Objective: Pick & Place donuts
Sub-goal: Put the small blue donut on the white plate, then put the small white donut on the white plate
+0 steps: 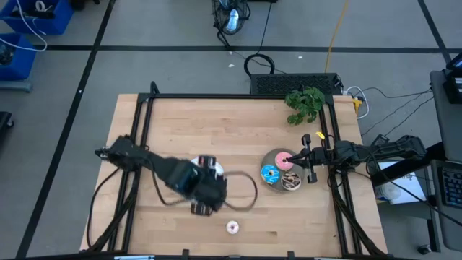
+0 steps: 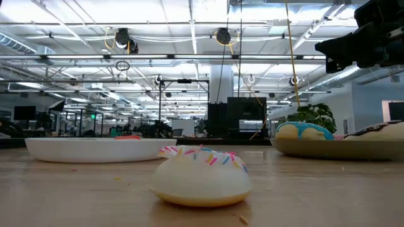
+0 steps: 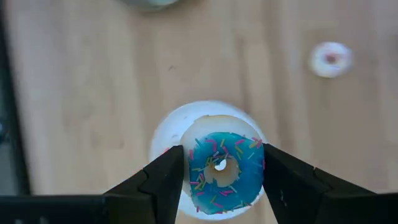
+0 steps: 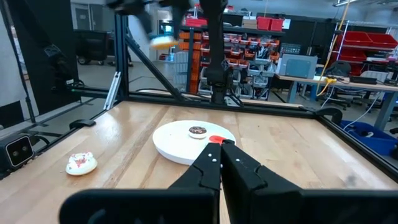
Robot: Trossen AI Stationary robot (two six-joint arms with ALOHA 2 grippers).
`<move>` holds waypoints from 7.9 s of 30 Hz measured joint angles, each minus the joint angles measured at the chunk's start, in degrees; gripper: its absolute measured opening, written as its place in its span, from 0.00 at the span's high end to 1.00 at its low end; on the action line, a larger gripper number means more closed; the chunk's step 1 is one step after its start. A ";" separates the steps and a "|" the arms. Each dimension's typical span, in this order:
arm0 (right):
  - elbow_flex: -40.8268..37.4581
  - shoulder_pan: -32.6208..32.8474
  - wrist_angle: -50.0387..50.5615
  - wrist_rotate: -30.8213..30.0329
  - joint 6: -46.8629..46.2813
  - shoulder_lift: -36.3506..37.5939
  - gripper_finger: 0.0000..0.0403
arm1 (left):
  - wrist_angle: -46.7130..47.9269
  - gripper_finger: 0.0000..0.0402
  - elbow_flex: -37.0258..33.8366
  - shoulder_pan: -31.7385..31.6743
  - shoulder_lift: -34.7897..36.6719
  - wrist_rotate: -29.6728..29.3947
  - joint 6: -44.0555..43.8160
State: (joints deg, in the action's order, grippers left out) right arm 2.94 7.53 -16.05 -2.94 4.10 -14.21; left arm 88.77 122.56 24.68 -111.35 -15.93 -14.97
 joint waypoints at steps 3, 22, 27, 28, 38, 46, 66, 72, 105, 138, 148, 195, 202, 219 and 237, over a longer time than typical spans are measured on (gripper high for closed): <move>0.02 0.00 0.00 0.02 0.00 0.01 1.00 | -2.11 0.49 -6.10 -2.84 4.29 -0.36 -0.83; 0.02 0.00 0.02 -0.01 0.23 0.01 1.00 | -40.80 0.49 -48.34 -13.61 9.84 14.93 2.47; 0.01 0.00 0.02 -0.15 0.90 0.01 1.00 | -45.95 0.49 -52.42 -14.22 9.90 15.06 1.22; 0.02 0.00 0.02 -0.17 0.90 0.01 1.00 | -46.97 0.49 -53.23 -14.18 9.83 15.24 1.15; 0.02 0.00 0.02 -0.20 0.87 0.01 1.00 | -52.23 0.49 -58.52 -13.78 9.84 12.88 1.87; 0.01 0.00 0.02 -0.20 0.87 0.01 1.00 | -52.45 0.49 -59.78 -13.69 9.84 12.79 3.70; 0.02 0.00 0.02 -0.21 0.46 -0.01 1.00 | -53.04 0.49 -59.41 -13.48 5.29 14.61 6.33; 0.02 0.00 0.04 -0.20 0.46 -0.01 1.00 | -50.13 0.44 -56.99 -13.65 5.12 14.43 6.21; 0.02 0.00 0.02 0.00 -0.19 0.01 1.00 | -34.41 0.86 -21.64 -1.52 4.26 6.86 8.71; 0.01 0.00 -0.36 0.00 0.00 -0.10 1.00 | -39.90 0.24 -12.85 2.90 -17.54 14.85 15.13; 0.00 0.00 -0.37 0.00 0.00 -0.22 1.00 | -40.20 0.01 -12.87 2.74 -22.92 19.79 16.73; 0.00 0.00 -0.37 0.00 -0.02 -0.84 1.00 | -19.36 0.61 -19.93 -3.29 7.56 3.88 3.74; 0.02 0.00 -0.37 0.00 -0.02 -0.84 1.00 | -26.59 0.60 -37.05 -6.20 15.22 8.37 0.80; 0.01 0.01 -0.37 0.00 0.00 -0.84 1.00 | -32.15 0.60 -45.63 -6.98 19.76 11.42 -3.50; 0.02 0.01 -0.38 0.00 0.00 -0.84 1.00 | -55.45 0.60 -66.12 -6.96 19.61 13.81 -6.25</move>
State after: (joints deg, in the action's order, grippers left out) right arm 2.96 7.54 -16.43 -2.94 4.10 -15.05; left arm 33.32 56.44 17.72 -91.74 -2.12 -21.22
